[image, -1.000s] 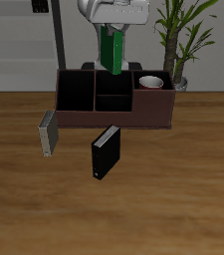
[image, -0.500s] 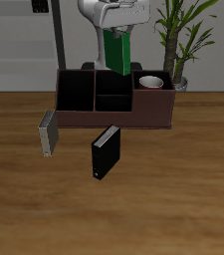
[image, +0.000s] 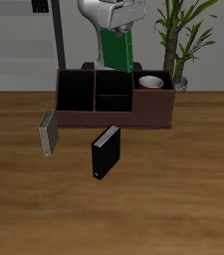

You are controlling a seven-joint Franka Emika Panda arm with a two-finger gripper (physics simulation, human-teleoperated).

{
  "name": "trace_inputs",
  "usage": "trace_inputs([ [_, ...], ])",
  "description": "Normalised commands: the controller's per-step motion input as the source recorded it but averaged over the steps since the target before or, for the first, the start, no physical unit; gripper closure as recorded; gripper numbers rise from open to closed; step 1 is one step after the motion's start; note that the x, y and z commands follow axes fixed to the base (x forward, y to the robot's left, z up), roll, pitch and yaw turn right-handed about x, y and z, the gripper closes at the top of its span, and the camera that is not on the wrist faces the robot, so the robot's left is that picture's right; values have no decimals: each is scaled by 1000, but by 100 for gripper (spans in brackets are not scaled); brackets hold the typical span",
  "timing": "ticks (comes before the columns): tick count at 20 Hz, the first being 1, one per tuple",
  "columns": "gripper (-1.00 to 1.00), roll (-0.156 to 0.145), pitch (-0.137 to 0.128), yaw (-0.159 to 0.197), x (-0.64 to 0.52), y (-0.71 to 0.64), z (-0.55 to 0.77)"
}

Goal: Place the red mug into the back desk caddy's right compartment and place the green book into the back desk caddy's back compartment

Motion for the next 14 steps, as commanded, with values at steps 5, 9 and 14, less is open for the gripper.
trace_inputs([
  [5, 100, 8, -23, 155, -66, 105, 42],
  [9, 100, -20, 30, 106, -44, -21, 9],
  [14, 100, -53, 30, 156, -77, -62, -56],
])
